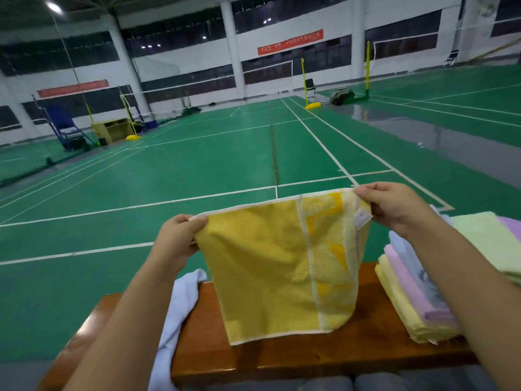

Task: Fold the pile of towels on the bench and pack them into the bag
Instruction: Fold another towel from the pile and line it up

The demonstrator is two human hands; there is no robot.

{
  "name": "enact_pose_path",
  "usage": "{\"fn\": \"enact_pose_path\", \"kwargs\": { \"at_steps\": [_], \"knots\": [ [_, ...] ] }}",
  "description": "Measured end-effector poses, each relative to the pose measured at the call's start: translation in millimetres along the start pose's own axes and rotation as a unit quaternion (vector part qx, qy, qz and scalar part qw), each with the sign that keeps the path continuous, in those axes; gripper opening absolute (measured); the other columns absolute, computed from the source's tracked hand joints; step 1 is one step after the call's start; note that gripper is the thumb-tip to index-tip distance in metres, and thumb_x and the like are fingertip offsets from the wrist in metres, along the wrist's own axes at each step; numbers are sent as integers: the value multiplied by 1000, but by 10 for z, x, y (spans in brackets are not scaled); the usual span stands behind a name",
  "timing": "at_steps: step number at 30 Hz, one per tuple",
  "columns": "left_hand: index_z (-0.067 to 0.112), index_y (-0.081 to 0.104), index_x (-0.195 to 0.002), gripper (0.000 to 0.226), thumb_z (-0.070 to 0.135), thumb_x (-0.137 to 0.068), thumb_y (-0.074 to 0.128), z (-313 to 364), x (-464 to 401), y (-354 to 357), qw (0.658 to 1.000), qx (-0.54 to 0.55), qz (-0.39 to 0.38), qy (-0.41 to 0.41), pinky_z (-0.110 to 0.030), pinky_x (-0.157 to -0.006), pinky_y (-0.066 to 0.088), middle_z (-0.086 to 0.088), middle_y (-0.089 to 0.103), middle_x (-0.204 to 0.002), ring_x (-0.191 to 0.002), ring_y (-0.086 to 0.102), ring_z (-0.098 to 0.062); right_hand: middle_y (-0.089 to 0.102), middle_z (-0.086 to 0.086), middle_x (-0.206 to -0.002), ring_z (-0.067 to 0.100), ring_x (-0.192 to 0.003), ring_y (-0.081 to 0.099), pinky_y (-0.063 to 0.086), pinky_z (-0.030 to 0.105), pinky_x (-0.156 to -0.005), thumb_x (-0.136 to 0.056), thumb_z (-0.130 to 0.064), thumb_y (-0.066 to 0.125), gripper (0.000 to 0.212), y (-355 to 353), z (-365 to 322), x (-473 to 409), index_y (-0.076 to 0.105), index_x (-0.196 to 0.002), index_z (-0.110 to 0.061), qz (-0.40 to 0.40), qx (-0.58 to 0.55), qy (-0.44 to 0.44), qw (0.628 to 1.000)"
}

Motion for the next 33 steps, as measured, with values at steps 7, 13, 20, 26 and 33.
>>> {"fn": "enact_pose_path", "kwargs": {
  "at_steps": [7, 13, 20, 26, 33],
  "knots": [
    [13, 51, -83, 17, 1, -88, 63, -107, 762, 732, 981, 146, -126, -38, -23, -48, 50, -3, 59, -70, -55, 58, -10, 67, -5, -62, 8, -56, 62, 54, 27, -61, -83, -19, 71, 8, 539, 178, 543, 66, -79, -13, 62, 105, -107, 987],
    [11, 52, -92, 18, -2, -87, 63, -210, 1079, 1142, 976, 143, -163, -14, -25, -53, 53, -2, 62, -73, -60, 62, -9, 71, -13, -70, -5, -67, 64, 46, 11, -59, -83, -25, 72, 11, 827, 339, 923, 62, -80, -23, 10, 188, -135, 973],
    [12, 54, -95, 22, -8, -87, 61, -239, 1202, 1191, 984, 63, -161, 45, -29, -66, 59, -5, 62, -85, -71, 64, -7, 70, -15, -78, -7, -74, 63, 47, 9, -61, -84, -33, 70, 8, 748, 407, 998, 63, -85, -29, 16, 233, -146, 961],
    [18, 58, -93, 25, 0, -82, 71, -276, 1228, 1153, 986, 20, -122, 108, -23, -72, 54, -2, 65, -84, -74, 63, -6, 72, -11, -86, 3, -81, 66, 54, 19, -67, -85, -30, 69, 11, 753, 397, 1119, 65, -92, -24, 43, 293, -220, 929],
    [21, 57, -93, 26, 3, -81, 72, -313, 1230, 1123, 989, 0, -69, 130, -37, -80, 57, -2, 65, -87, -83, 66, -17, 71, -4, -78, 14, -70, 68, 58, 36, -59, -85, -30, 67, 15, 739, 354, 1249, 67, -95, -19, 88, 314, -299, 897]
  ]
}}
Point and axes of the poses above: each hand's wrist, its own x-axis away from the middle knuckle, its own y-axis out of the palm, z = x × y, the point moved 4 cm from there along -x, towards the middle knuckle
